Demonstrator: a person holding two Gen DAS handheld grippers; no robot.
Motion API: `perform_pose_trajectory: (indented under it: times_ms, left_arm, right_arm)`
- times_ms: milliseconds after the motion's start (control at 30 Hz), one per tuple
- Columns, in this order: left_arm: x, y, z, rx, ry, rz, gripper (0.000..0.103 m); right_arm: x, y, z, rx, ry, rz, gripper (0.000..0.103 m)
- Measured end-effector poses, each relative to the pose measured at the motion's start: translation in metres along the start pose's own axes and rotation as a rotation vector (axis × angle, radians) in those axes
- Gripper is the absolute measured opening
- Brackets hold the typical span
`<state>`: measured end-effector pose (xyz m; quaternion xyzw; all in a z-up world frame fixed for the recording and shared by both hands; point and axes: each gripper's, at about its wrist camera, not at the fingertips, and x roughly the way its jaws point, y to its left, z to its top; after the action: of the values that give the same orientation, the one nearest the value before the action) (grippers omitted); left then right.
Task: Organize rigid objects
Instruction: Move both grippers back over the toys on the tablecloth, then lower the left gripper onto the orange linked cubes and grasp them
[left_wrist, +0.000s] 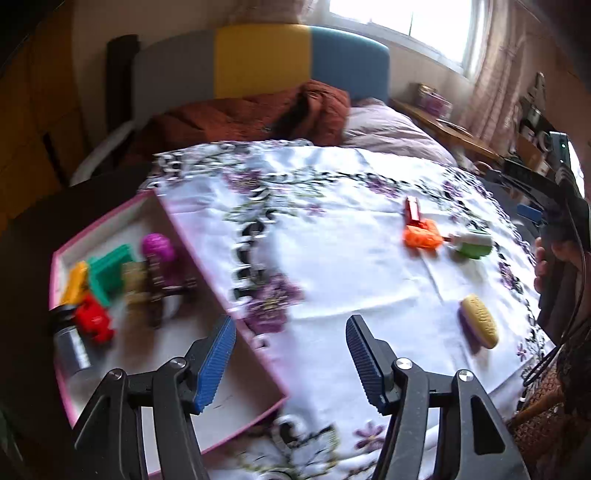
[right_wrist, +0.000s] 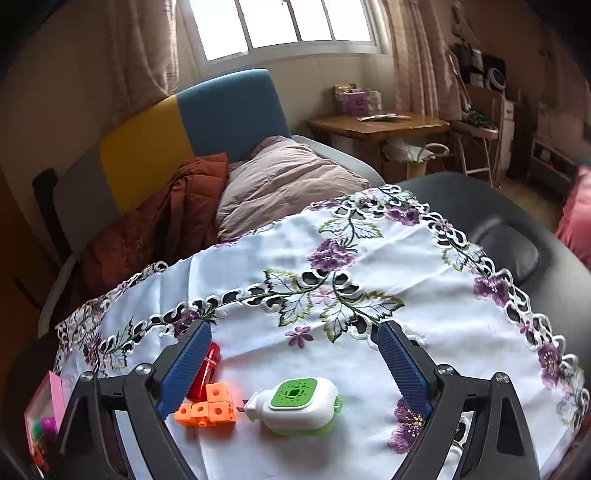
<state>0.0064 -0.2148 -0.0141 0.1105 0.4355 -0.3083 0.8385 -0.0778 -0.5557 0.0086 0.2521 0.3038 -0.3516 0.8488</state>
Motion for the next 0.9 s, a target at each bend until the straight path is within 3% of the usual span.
perform_pose_trajectory:
  times_ms: [267, 567, 900]
  left_arm:
    - [0.032, -0.042, 0.022, 0.074, 0.032, -0.073, 0.063]
    - [0.075, -0.097, 0.055, 0.116, 0.077, -0.168, 0.063]
    - [0.133, -0.143, 0.087, 0.047, 0.144, -0.198, 0.063]
  right_arm:
    - [0.000, -0.021, 0.004, 0.125, 0.012, 0.010, 0.093]
    - [0.002, -0.026, 0.005, 0.162, 0.032, 0.037, 0.093]
    - [0.004, -0.031, 0.006, 0.205, 0.042, 0.076, 0.093]
